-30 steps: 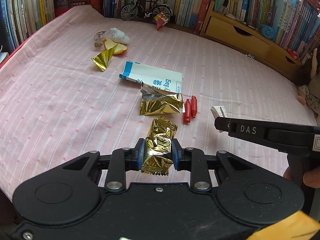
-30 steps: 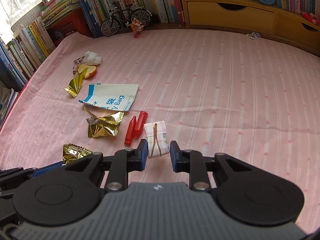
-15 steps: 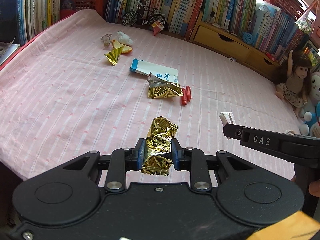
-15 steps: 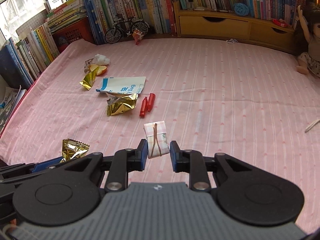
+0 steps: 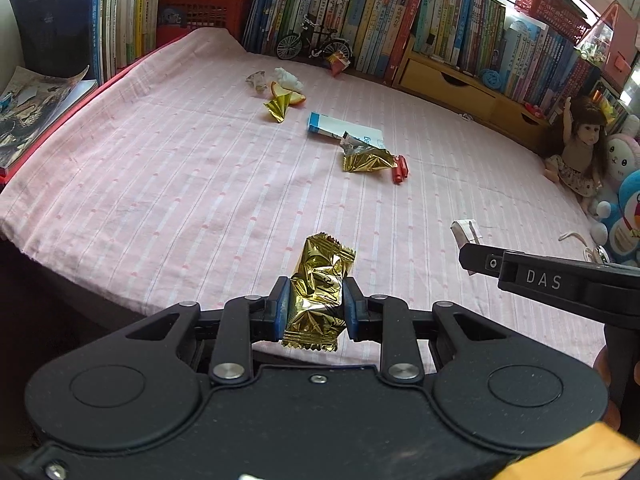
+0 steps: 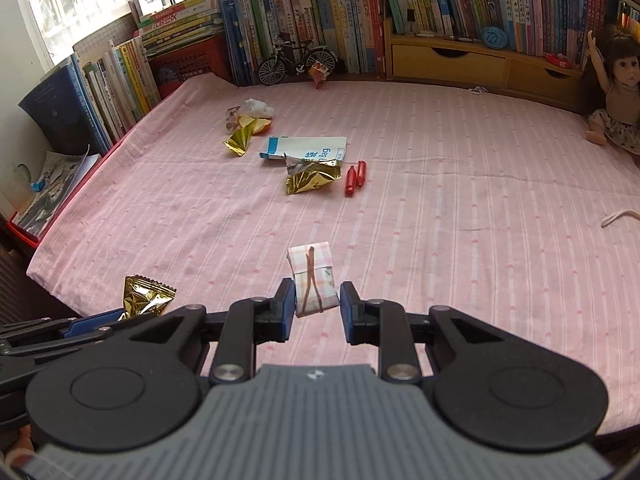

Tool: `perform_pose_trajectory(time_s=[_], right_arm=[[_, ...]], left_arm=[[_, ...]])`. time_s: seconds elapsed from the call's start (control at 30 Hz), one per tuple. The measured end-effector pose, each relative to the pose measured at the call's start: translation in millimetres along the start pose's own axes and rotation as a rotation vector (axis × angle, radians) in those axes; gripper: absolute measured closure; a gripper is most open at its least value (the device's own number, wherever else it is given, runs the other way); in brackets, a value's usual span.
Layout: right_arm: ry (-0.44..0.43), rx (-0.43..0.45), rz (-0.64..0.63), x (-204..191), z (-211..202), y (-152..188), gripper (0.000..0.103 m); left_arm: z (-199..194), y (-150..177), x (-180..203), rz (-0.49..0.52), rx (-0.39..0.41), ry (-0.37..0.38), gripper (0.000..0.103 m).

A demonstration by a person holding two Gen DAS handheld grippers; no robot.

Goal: Collect trash
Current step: 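Lift both held items and carry them toward the bed edge, then lower both items into the black bin and open both grippers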

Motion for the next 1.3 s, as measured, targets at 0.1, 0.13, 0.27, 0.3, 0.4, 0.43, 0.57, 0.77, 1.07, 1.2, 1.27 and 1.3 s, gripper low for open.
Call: perform_pose_trajectory(time_s=[0.1,0.13,0.27,0.3,0.4,0.43,0.57,0.77,1.07,1.2,1.27,1.3], right_arm=[[0.005,0.002,-0.009,-12,-8,12,0.074],[0.006,0.002,-0.013,-16,-10,14,0.074],[0.008,0.006,-0.018,-31,-20,26,0.074],[0.008,0.005,-0.020,-34,-22,29,0.074],[0.008,-0.001,-0.034,-47,-28,40,0.074],[0.007,-0.004,-0.037,-50,-30,43,0.074],[0.004,-0.013,-0.049,-61,-36,55,0.074],[-0.005,-0.038,-0.061,-73,-38,70,0.073],[-0.023,-0.111,-0.061,-82,-28,102,0.073],[-0.032,-0.153,-0.052,-83,-19,117,0.073],[-0.036,-0.171,-0.043,-83,-14,124,0.073],[-0.037,-0.180,-0.038,-83,-12,127,0.073]], left_arm=[[-10,8,-8,0.004,0.002,0.009,0.078],[-13,10,-10,0.006,0.003,0.012,0.078],[-28,21,-22,0.017,0.010,0.019,0.078],[-31,24,-25,0.016,0.009,0.020,0.078],[-39,33,-33,0.016,0.006,0.024,0.078],[-41,36,-35,0.018,0.005,0.025,0.078],[-49,49,-43,0.026,0.001,0.028,0.078],[-52,65,-55,0.007,-0.022,0.023,0.078],[-38,96,-73,-0.016,-0.094,-0.002,0.077],[-27,110,-78,-0.024,-0.138,-0.013,0.077],[-21,116,-81,-0.026,-0.159,-0.020,0.077],[-18,119,-82,-0.027,-0.168,-0.024,0.077]])
Point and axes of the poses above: each gripper's, at about its wrist camera, not at the fingertips, and z roughly the way its jaws point, x to its right, y to its underside, the point moved 3 cm from there along z, roughly the way its jaws point, and after that the axes turned 4 degrees about -y, right-handed, at the moved point
